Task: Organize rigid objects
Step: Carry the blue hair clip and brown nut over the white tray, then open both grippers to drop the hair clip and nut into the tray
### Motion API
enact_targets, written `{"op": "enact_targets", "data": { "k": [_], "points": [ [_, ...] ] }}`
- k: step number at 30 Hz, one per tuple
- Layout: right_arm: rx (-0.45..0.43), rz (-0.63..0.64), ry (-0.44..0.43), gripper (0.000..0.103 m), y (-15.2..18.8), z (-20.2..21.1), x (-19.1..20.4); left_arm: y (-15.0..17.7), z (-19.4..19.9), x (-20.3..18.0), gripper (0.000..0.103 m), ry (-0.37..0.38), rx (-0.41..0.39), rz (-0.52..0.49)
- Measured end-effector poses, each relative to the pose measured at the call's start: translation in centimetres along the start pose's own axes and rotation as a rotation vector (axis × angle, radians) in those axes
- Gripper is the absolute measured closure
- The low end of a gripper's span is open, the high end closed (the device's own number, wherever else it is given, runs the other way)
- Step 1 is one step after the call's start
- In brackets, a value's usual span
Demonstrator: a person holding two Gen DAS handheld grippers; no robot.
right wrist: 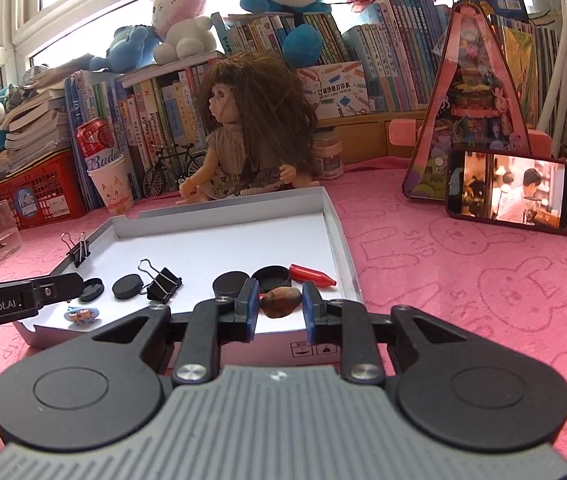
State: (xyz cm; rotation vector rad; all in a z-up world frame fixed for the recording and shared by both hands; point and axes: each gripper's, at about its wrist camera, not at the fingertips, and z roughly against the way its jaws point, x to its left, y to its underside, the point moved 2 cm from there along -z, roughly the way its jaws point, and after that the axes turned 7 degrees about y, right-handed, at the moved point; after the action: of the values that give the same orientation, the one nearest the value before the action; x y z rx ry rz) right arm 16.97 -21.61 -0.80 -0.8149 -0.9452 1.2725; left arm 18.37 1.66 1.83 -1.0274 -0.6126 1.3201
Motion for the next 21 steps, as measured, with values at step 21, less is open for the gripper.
{"op": "enact_targets", "data": {
  "k": [21],
  "points": [
    [0.119,-0.031,0.049,0.075,-1.6,-4.5,-0.7,-0.8,-4.1,2.2,0.068,-0.045,0.086,0.066]
  ]
}}
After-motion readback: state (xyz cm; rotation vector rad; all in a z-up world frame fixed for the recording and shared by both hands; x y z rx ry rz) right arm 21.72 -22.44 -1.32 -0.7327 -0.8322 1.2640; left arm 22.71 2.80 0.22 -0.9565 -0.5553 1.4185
